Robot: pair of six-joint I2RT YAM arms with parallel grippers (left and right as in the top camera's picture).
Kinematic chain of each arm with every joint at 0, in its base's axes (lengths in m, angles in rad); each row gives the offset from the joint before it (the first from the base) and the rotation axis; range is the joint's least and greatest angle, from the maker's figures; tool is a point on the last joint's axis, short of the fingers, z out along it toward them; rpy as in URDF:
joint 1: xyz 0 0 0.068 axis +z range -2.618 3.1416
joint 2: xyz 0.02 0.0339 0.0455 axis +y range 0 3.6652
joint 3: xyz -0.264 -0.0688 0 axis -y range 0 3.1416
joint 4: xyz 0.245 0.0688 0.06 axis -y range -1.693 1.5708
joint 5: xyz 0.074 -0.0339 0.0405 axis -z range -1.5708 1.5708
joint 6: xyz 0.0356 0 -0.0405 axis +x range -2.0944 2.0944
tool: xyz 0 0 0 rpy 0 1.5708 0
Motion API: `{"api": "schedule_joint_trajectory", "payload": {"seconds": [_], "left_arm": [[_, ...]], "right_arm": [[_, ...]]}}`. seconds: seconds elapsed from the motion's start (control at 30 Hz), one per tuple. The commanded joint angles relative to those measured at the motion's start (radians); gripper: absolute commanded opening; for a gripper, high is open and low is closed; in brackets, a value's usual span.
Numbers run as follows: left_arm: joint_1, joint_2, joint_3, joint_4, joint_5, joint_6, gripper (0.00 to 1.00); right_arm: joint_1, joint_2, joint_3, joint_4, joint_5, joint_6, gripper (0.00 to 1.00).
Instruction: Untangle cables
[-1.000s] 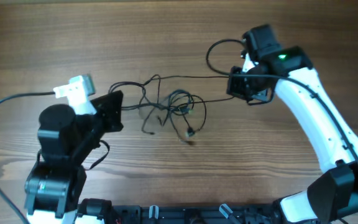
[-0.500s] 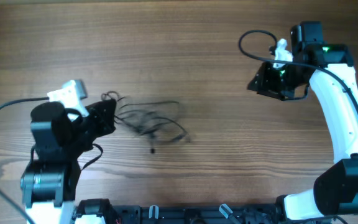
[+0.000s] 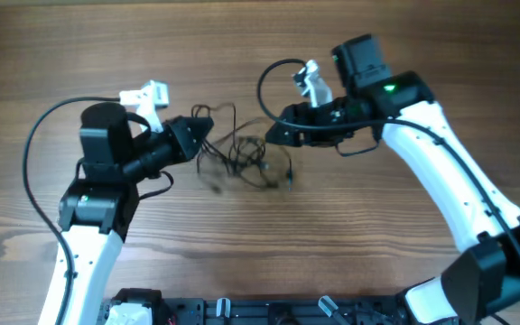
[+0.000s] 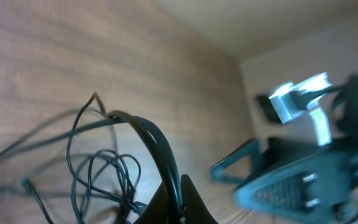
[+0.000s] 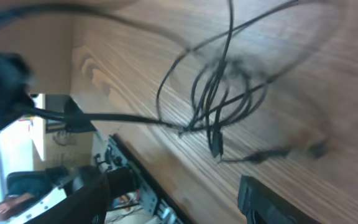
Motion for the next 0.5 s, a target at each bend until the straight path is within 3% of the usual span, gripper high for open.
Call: {"api": "schedule_joint_trajectory", "payload": {"seconds": [0.0, 0.23, 0.47], "left_arm": [[0.014, -0.039, 0.018, 0.005, 0.024, -0.072, 0.04], [0.014, -0.036, 0.018, -0.012, -0.006, -0.068, 0.04], [0.014, -0.024, 0.018, -0.011, -0.015, -0.071, 0.04]], "right_arm": [[0.055, 0.071, 0.01, 0.057, 0.01, 0.124, 0.67], [0.13, 0.149, 0.01, 0.09, 0.052, 0.282, 0.54], [0.197, 0.286, 0.01, 0.158, 0.034, 0.335, 0.52]]}}
